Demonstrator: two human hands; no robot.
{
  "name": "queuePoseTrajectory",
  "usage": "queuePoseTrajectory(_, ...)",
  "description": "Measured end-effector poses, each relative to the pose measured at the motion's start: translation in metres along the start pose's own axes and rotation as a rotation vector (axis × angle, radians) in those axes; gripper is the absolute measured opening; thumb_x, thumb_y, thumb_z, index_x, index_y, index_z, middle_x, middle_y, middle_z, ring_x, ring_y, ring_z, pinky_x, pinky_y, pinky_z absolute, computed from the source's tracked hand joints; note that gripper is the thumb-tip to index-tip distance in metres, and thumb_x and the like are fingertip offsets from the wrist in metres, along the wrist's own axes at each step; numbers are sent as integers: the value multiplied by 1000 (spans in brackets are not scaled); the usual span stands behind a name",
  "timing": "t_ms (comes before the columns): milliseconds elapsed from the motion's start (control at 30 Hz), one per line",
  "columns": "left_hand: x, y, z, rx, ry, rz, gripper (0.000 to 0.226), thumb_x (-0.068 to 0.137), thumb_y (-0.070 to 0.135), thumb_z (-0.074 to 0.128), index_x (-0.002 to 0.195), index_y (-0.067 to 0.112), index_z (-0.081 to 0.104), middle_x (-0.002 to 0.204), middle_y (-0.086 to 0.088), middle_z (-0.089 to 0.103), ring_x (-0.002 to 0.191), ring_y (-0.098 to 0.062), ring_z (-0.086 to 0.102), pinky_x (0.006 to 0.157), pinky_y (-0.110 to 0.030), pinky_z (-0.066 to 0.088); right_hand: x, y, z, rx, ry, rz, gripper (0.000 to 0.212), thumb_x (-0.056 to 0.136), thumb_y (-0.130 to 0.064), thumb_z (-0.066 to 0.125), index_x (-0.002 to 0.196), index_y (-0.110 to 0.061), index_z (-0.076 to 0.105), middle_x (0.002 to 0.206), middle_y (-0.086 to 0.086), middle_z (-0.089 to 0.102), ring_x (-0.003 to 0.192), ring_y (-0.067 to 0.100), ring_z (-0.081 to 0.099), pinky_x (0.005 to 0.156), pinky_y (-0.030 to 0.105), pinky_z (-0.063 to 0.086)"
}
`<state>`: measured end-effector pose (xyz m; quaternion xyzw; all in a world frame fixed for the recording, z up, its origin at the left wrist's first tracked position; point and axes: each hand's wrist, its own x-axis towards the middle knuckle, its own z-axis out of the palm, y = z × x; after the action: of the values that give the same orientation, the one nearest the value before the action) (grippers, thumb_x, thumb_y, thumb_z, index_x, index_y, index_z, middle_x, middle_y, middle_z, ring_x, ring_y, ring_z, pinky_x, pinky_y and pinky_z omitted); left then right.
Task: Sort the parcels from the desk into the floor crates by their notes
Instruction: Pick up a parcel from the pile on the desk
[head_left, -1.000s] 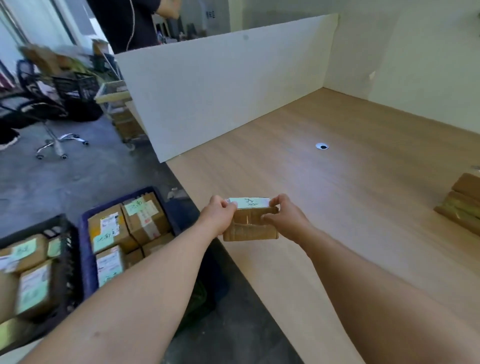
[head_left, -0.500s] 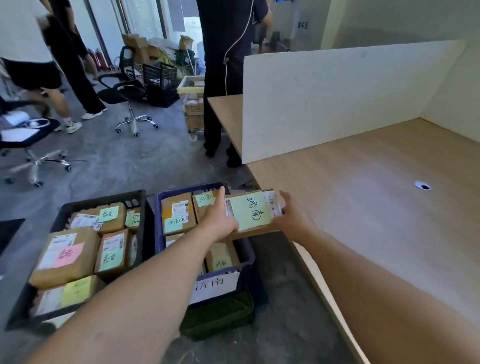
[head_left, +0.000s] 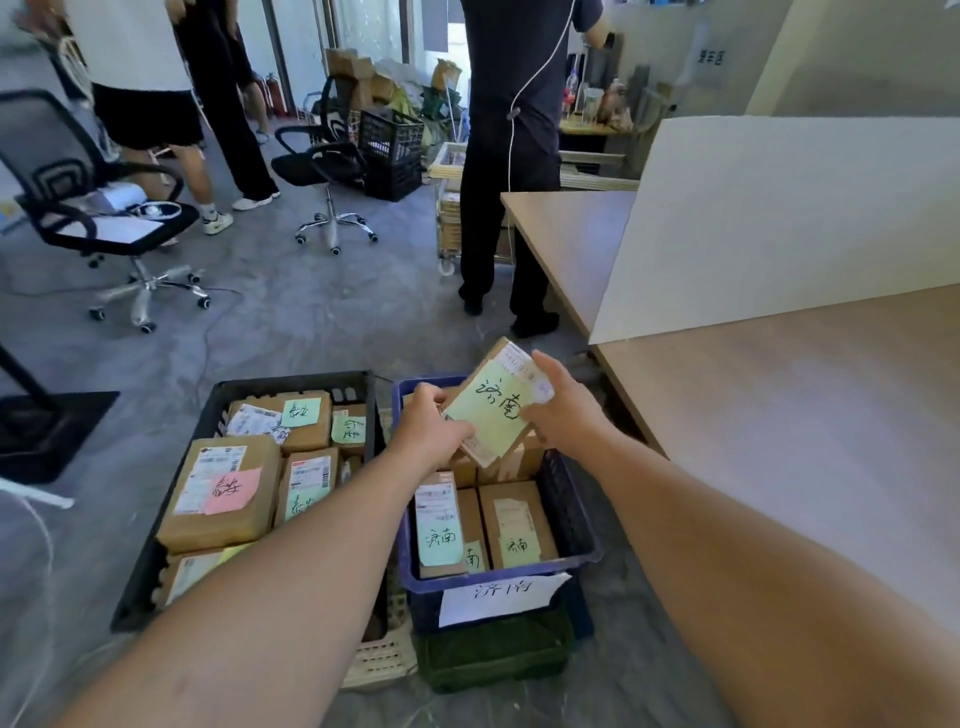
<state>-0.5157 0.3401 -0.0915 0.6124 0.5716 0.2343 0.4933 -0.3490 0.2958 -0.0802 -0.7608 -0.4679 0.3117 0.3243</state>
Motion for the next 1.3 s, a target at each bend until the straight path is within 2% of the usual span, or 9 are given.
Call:
queuePoseTrajectory(67, 7, -4, -11, 2, 5, 26, 47, 91, 17, 65, 130, 17, 40, 123, -9, 59, 92, -21, 67, 52, -23, 55, 8, -14, 13, 13, 32, 12, 85, 92, -10, 60, 151, -43, 9, 136, 9, 48, 101, 21, 61, 52, 23, 51)
queuePoseTrajectory(200, 17, -10, -28, 57, 9, 94, 40, 92, 34, 62, 127, 31, 43, 113, 1, 63, 94, -17, 66, 82, -41, 57, 18, -31, 26, 22, 96, -27, 87, 93, -6, 58, 152, -39, 4, 131, 6, 55, 95, 17, 62, 55, 26, 54)
queuePoseTrajectory(367, 31, -13, -25, 84, 44, 100, 34, 95, 32, 57, 127, 24, 49, 117, 0, 64, 92, -15, 63, 61, -24, 46, 27, -28, 36, -94, -13, -115, 85, 89, -6, 63, 152, -38, 16, 135, 2, 51, 107, 19, 59, 76, 37, 60)
queuePoseTrajectory(533, 48, -16, -1, 170, 79, 95, 48, 95, 27, 58, 139, 29, 39, 129, 1, 59, 97, -16, 57, 66, -24, 42, 49, -3, 37, -152, -97, -164, 93, 85, -7, 69, 153, -37, 13, 141, 5, 37, 120, 19, 49, 94, 33, 52)
queuePoseTrajectory(700, 66, -18, 22, 245, 39, 97, 72, 98, 17, 53, 151, 43, 13, 142, 4, 49, 102, -12, 54, 76, -27, 47, 77, 23, 33, -190, -171, -166, 84, 91, -6, 61, 152, -41, 15, 142, 0, 38, 105, 10, 51, 72, 18, 50)
queuePoseTrajectory(900, 104, -16, 58, 331, -3, 54, 84, 94, 13, 58, 152, 45, 5, 148, 3, 37, 115, -18, 53, 90, -37, 51, 121, 55, 18, -229, -233, -169, 81, 92, -8, 59, 153, -40, 17, 144, -1, 39, 105, 8, 52, 78, 18, 51)
queuePoseTrajectory(1000, 116, -26, 79, 319, -31, 0, 81, 95, 16, 59, 152, 44, 8, 143, 2, 40, 107, -11, 50, 87, -30, 48, 139, 80, 13, -244, -295, -153, 80, 92, -11, 60, 153, -38, 16, 147, -1, 38, 113, 10, 51, 79, 17, 47)
queuePoseTrajectory(1100, 123, -44, 97, 340, -31, -61, 81, 95, 17, 59, 152, 45, 9, 147, 4, 38, 115, -15, 52, 82, -26, 46, 147, 104, 22, -248, -363, -110, 80, 93, -13, 60, 153, -39, 15, 147, 1, 38, 116, 14, 52, 84, 22, 49)
queuePoseTrajectory(1300, 122, -100, 127, 361, -87, -221, 83, 93, 14, 60, 152, 43, 9, 148, 7, 39, 108, -18, 58, 83, -34, 54, 140, 161, 63, -208, -515, 0, 80, 93, -16, 60, 154, -38, 12, 150, 0, 34, 122, 15, 50, 86, 24, 52)
